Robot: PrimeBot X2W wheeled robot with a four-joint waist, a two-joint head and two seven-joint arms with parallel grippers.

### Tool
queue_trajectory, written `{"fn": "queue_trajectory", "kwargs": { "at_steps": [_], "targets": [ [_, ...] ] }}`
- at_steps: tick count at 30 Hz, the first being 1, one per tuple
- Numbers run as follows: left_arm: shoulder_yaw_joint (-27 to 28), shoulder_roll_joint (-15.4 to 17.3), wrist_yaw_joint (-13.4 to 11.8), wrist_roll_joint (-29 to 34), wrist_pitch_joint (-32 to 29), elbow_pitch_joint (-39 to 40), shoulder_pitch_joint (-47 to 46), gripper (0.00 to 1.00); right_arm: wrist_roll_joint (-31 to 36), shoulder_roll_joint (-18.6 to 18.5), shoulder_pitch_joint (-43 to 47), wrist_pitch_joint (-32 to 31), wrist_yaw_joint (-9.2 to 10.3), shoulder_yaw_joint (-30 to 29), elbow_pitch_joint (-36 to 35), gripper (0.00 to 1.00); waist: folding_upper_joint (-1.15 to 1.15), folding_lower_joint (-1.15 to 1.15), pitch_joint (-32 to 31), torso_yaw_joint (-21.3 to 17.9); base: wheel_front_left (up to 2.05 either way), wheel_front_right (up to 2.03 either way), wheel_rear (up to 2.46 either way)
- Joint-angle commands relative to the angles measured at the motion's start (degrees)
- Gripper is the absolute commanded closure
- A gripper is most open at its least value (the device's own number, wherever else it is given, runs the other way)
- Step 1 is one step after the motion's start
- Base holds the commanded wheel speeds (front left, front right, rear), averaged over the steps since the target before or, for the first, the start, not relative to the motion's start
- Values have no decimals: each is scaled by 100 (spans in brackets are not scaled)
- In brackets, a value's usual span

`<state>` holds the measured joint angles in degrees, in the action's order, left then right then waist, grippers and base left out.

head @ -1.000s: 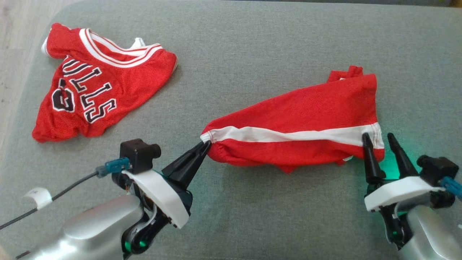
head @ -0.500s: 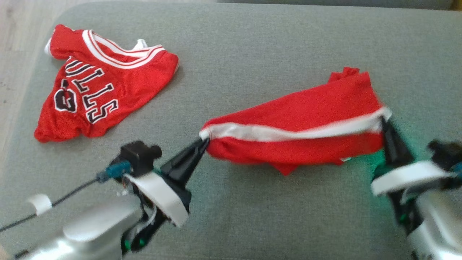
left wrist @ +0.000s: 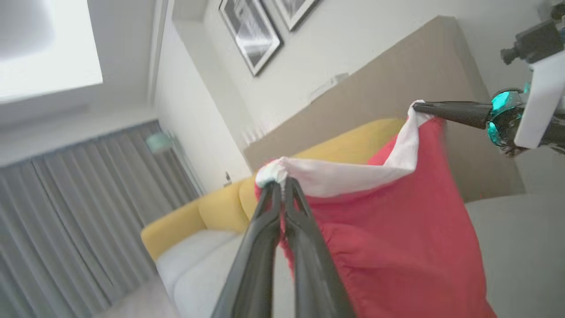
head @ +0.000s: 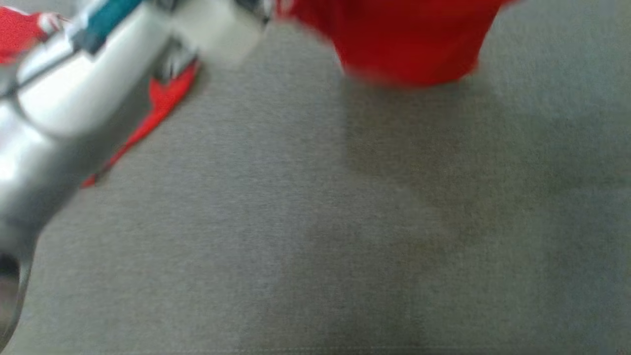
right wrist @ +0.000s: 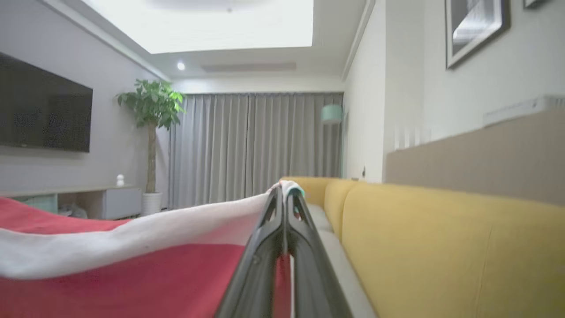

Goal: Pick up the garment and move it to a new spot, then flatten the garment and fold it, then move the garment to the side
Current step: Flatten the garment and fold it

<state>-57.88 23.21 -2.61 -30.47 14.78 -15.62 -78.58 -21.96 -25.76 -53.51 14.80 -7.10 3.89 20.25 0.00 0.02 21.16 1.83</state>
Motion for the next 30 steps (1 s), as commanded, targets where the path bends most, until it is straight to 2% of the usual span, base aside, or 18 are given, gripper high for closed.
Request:
{"fn": "queue_trajectory", "kwargs": {
  "at_steps": [1, 6, 10, 13, 16, 22, 23, 27, 30],
  "targets": [
    [377, 62, 53, 193, 20, -4, -320, 100, 72, -125, -221, 20, -39, -20, -181, 100, 0, -2, 245, -238, 0, 0, 0],
    [872, -267, 292, 880, 20, -200, -463, 100, 136, -286, -730, 20, -39, 125, -267, 100, 0, -2, 395, -422, 0, 0, 0],
    [931, -238, 451, 1270, 21, -173, 194, 100, 13, -284, -198, 20, -39, 147, -428, 100, 0, -2, 425, -485, 0, 0, 0],
    [893, -212, 517, 1410, 21, -35, 1043, 100, -92, -228, 621, 20, -39, 65, -609, 100, 0, -2, 393, -484, 0, 0, 0],
    [741, -193, 583, 1570, 21, 230, 2012, 100, -128, -100, 1671, 20, -39, -268, -885, 100, 0, -2, 303, -440, 0, 0, 0],
    [327, -140, 718, 1651, 21, 922, 4097, 100, -120, 490, 3941, 20, -39, -1003, -1679, 100, 0, -2, -82, -483, 0, 0, 0],
    [327, -140, 718, 1651, 21, 922, 4097, 100, -120, 490, 3941, 20, -39, -1003, -1679, 100, 0, -2, -82, -483, 0, 0, 0],
    [162, -33, 756, 1688, 21, 1307, 5082, 100, -190, 767, 5225, -79, -39, -1432, -2259, 100, 0, -2, -355, -529, 0, 0, 0],
    [97, 75, 804, 1697, 21, 1536, 5414, 100, -191, 870, 5857, -281, -39, -1816, -2838, 100, 0, -2, -395, -482, 0, 0, 0]
  ]
}}
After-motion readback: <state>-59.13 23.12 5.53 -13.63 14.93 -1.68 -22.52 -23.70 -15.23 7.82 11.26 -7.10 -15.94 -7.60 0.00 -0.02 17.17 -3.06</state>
